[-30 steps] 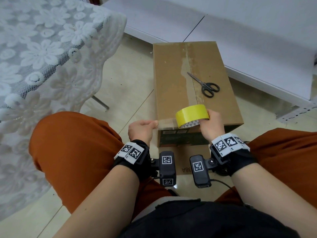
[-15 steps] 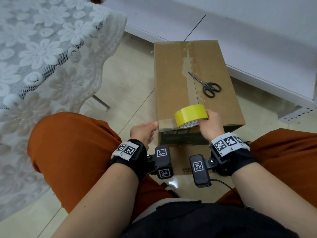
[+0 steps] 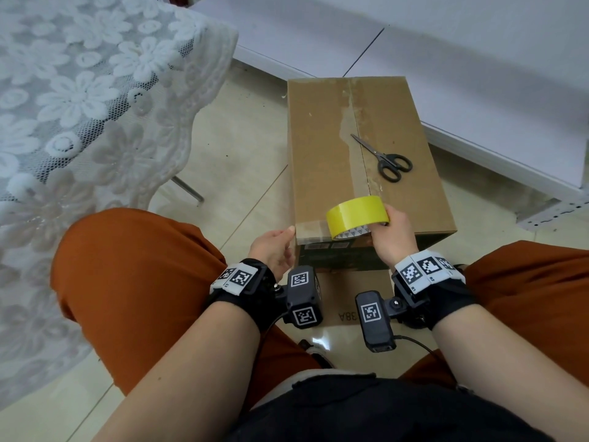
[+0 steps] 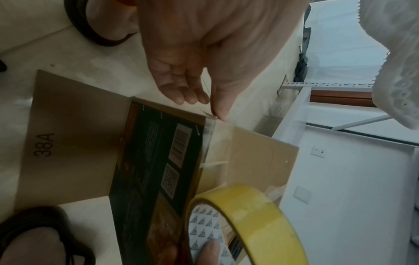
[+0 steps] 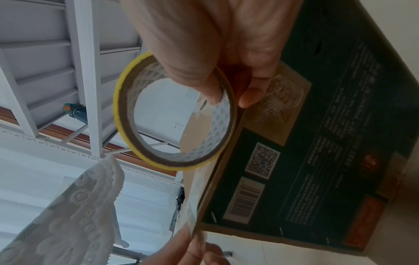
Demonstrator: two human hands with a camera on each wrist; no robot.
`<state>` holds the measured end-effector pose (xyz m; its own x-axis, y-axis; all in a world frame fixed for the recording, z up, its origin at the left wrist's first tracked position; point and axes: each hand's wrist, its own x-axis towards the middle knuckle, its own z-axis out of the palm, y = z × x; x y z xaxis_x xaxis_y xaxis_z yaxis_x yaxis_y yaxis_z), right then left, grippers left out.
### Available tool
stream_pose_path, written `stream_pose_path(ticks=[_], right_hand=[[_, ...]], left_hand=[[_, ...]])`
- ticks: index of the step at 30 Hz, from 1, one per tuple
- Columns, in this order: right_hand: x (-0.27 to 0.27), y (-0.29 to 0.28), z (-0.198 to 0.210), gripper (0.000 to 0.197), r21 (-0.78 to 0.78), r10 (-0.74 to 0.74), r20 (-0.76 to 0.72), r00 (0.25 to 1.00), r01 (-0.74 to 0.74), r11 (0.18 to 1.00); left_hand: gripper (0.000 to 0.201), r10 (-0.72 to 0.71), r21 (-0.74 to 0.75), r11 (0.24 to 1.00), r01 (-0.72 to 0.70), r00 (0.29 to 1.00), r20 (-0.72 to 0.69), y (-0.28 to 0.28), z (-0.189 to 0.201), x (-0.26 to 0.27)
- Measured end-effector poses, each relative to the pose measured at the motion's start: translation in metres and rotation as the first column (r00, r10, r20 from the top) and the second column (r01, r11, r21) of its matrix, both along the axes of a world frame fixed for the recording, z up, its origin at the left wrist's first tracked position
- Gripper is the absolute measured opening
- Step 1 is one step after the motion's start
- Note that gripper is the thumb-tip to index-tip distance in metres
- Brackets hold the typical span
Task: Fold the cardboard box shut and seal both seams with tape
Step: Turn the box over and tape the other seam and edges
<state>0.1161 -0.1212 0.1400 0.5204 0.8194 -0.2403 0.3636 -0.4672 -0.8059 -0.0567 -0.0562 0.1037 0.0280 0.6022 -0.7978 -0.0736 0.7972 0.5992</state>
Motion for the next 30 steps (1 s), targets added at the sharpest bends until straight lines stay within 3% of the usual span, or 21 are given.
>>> stream_pose_path(ticks=[4, 6, 10, 14, 18, 21, 25, 30], right_hand=[[0.0, -0.003, -0.002, 0.012, 0.023, 0.013, -0.007, 1.0, -0.013, 1.0], [0.002, -0.004, -0.002, 0.012, 0.032, 0.016, -0.003, 1.0, -0.016, 0.999], [0.005, -0.002, -0.001, 0.015, 0.015, 0.012, -0.007, 1.0, -0.012, 1.0], [0.004, -0.001, -0.001, 0.016, 0.015, 0.006, 0.024, 1.0, -0.006, 1.0], [0.005, 0.0, -0.003, 0.011, 0.008, 0.002, 0.043, 0.999, -0.002, 1.0], [0.005, 0.001, -0.006, 0.009, -0.02, 0.013, 0.121, 0.993, -0.011, 1.0], [0.003, 0.001, -0.008, 0.017, -0.104, 0.057, 0.407, 0.911, -0.016, 0.994], [0.005, 0.0, -0.008, 0.034, -0.106, 0.092, 0.383, 0.919, -0.055, 0.993]], left_hand=[[0.011, 0.06, 0.144, 0.988, -0.048, 0.995, -0.082, 0.002, -0.003, 0.001], [0.016, 0.043, 0.242, 0.97, -0.017, 0.994, -0.102, 0.005, 0.002, 0.003], [0.021, -0.113, 0.446, 0.872, 0.203, 0.969, -0.219, 0.011, 0.016, 0.011], [0.019, -0.256, 0.547, 0.68, 0.488, 0.857, -0.447, 0.016, 0.022, 0.019], [0.024, -0.363, 0.533, 0.469, 0.704, 0.704, -0.61, 0.016, 0.028, 0.028], [0.021, -0.437, 0.473, 0.444, 0.761, 0.645, -0.626, 0.023, 0.029, 0.029], [0.017, -0.493, 0.431, 0.406, 0.806, 0.59, -0.639, 0.027, 0.028, 0.028], [0.017, -0.423, 0.453, 0.311, 0.835, 0.549, -0.721, 0.023, 0.021, 0.03]])
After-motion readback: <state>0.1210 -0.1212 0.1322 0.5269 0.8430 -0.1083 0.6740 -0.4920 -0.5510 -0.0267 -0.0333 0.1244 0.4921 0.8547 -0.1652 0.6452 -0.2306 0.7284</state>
